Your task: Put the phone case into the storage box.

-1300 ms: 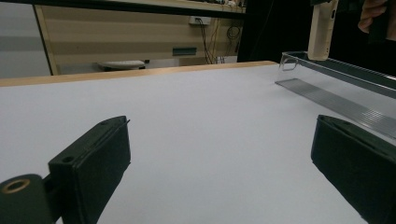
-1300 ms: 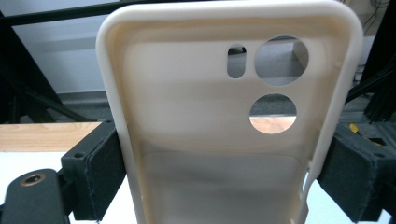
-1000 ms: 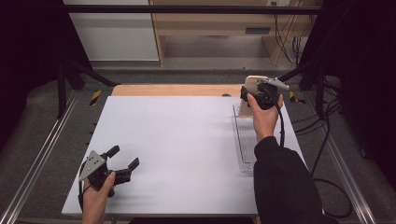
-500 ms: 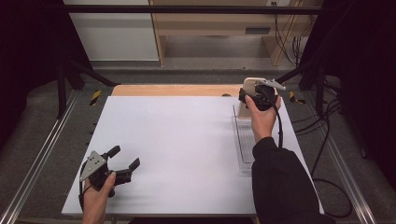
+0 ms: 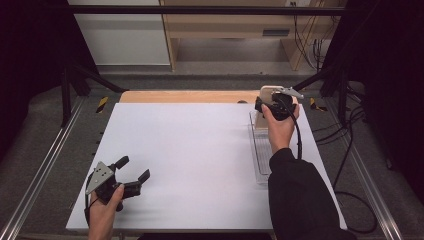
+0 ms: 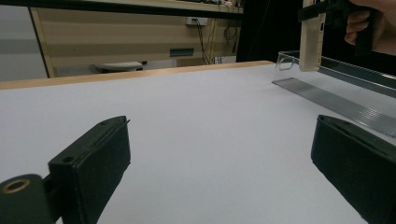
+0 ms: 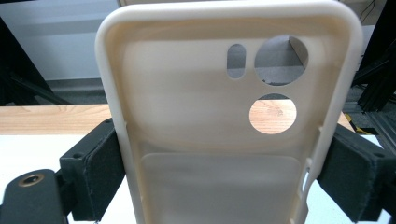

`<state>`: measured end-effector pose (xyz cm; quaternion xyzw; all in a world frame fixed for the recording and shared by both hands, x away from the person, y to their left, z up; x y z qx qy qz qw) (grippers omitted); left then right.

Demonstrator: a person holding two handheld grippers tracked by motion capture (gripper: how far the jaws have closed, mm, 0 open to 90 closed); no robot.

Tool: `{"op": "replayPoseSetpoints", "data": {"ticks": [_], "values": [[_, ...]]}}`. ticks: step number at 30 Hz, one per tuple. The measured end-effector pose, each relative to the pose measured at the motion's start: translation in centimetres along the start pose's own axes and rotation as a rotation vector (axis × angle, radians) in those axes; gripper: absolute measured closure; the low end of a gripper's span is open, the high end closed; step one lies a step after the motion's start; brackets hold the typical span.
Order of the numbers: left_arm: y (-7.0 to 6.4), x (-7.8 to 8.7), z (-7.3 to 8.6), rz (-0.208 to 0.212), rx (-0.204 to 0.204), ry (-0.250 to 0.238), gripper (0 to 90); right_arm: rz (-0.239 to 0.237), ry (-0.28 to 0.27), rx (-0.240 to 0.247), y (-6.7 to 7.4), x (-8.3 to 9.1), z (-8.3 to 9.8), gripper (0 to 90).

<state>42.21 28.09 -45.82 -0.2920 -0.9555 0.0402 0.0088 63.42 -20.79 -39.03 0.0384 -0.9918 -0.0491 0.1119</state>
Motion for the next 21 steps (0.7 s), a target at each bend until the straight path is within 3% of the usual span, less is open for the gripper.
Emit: {"op": "replayPoseSetpoints", "data": {"ticks": [21], "values": [[0.0, 0.03, -0.05, 0.005, -0.002, -0.006, 4.4, 0.015, 0.003, 0.024, 0.3, -0.74, 0.65, 11.3]]}}
Point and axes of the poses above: each handheld gripper's, and its own axes: x roughly backward along the jaws, z roughly out of its underside, y roughly to its left, the point moved 1 cm from there along -x, roughly forward along the jaws, and after that the axes turned 11 degrees about -y, right-handed, at the moved point
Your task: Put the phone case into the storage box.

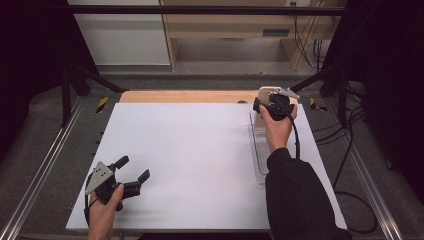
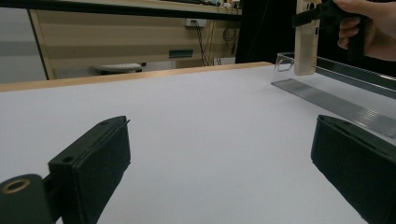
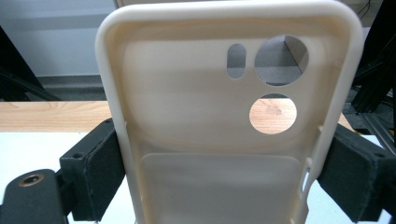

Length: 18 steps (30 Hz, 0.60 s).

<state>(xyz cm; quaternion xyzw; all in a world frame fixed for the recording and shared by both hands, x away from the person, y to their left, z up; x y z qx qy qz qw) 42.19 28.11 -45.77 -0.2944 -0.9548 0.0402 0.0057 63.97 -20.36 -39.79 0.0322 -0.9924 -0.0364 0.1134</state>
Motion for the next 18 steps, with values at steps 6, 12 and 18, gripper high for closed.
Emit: {"op": "replayPoseSetpoints", "data": {"ticks": [6, 12, 18], "values": [[0.0, 0.0, 0.0, 0.0, -0.001, 0.001, 4.4, -0.008, -0.003, 0.03, 0.3, -0.2, 0.2, 11.3], [0.0, 0.0, 0.0, 0.002, -0.003, 0.003, 4.4, 0.001, -0.011, 0.037, 0.4, -0.6, 0.6, 11.2], [0.0, -0.1, 0.0, 0.003, -0.003, 0.001, 4.4, 0.009, -0.025, 0.036, 0.4, -1.1, 0.9, 11.2]]}}
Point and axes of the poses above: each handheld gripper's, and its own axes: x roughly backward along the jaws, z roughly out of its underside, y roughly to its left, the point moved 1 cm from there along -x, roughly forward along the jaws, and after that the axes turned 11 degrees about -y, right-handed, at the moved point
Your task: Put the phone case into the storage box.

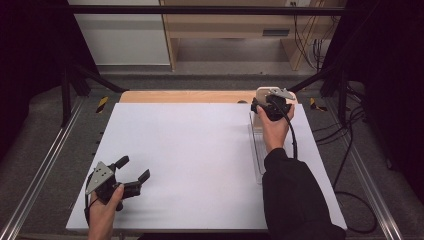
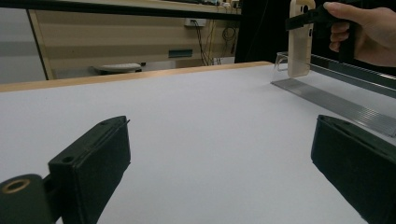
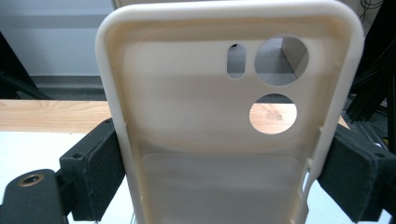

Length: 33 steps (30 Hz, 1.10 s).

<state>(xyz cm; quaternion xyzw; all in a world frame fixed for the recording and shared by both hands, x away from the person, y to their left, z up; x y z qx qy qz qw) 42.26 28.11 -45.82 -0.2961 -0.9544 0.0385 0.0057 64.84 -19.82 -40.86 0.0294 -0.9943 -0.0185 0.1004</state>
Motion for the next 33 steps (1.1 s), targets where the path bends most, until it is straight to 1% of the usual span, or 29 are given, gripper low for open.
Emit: {"op": "replayPoseSetpoints", "data": {"ticks": [7, 10, 17, 20, 22, 26, 28, 29, 33], "values": [[0.0, 0.0, 0.0, 0.001, 0.0, -0.001, 4.4, 0.012, -0.01, -0.014, 0.1, -0.4, 0.4, 11.2], [0.0, 0.0, 0.0, 0.0, 0.001, -0.001, 4.4, 0.009, -0.017, 0.0, 0.2, -0.5, 0.4, 11.1], [-0.2, -0.1, 0.1, 0.004, 0.002, 0.0, 4.4, 0.001, -0.027, 0.008, 0.4, -0.9, 0.8, 11.1], [-0.1, -0.1, 0.1, 0.003, 0.003, -0.001, 4.4, 0.005, -0.028, 0.01, 0.4, -1.0, 0.9, 11.1], [-0.1, -0.1, 0.1, 0.004, 0.003, 0.0, 4.4, 0.017, -0.035, 0.017, 0.3, -1.1, 1.1, 11.1], [-0.1, -0.1, 0.1, 0.005, 0.004, -0.002, 4.4, 0.018, -0.031, 0.007, 0.3, -1.3, 1.4, 11.1], [-0.1, -0.1, 0.1, 0.004, 0.005, -0.003, 4.4, 0.019, -0.033, 0.012, 0.4, -1.4, 1.5, 11.0], [-0.1, 0.0, 0.1, 0.007, 0.0, 0.0, 4.4, 0.019, -0.035, 0.012, 0.4, -1.4, 1.5, 11.1], [-0.1, -0.1, 0.1, 0.005, 0.004, -0.001, 4.2, 0.019, -0.035, 0.015, 0.5, -1.5, 1.5, 11.0]]}}
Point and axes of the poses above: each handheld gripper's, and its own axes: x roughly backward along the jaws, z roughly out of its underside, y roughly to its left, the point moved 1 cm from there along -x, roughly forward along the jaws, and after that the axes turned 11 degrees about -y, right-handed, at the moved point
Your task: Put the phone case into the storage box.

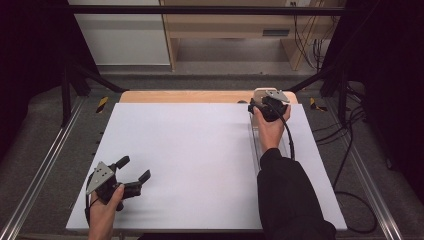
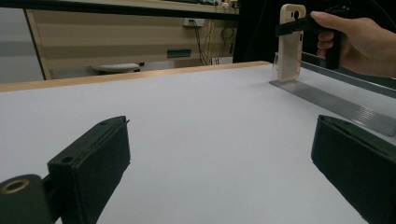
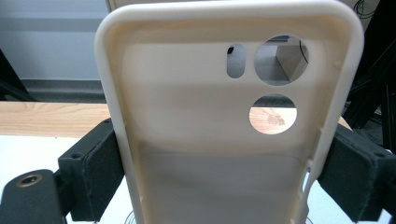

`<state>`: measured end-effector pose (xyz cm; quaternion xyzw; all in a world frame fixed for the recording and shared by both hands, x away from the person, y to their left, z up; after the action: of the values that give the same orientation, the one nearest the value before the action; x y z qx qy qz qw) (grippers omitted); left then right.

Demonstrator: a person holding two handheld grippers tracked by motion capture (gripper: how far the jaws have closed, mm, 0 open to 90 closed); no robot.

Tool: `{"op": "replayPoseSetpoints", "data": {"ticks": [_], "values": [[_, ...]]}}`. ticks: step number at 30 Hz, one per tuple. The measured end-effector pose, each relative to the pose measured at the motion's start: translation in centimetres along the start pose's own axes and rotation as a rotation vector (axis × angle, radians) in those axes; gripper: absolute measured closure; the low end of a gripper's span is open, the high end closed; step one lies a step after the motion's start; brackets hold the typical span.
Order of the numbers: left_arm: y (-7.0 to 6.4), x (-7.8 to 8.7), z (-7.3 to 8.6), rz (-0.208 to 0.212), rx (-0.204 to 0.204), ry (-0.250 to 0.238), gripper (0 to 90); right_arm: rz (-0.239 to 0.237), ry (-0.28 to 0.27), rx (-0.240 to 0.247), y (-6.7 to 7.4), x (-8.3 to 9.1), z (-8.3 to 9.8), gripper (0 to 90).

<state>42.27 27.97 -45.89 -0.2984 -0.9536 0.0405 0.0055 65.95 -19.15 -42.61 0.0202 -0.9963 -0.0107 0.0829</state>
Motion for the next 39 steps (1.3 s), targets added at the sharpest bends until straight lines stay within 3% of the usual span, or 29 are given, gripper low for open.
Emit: {"op": "replayPoseSetpoints", "data": {"ticks": [39], "values": [[-0.03, -0.05, 0.02, 0.003, -0.008, 0.006, 3.9, 0.014, -0.018, -0.014, -0.05, -0.38, 0.44, 10.9]]}}
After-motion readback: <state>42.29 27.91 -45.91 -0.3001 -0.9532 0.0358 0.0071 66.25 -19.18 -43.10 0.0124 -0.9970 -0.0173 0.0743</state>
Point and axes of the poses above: each handheld gripper's, and its own axes: x roughly backward along the jaws, z roughly out of its underside, y roughly to its left, the point moved 1 cm from there along -x, roughly forward along the jaws, and after that the axes turned 11 degrees about -y, right-handed, at the moved point
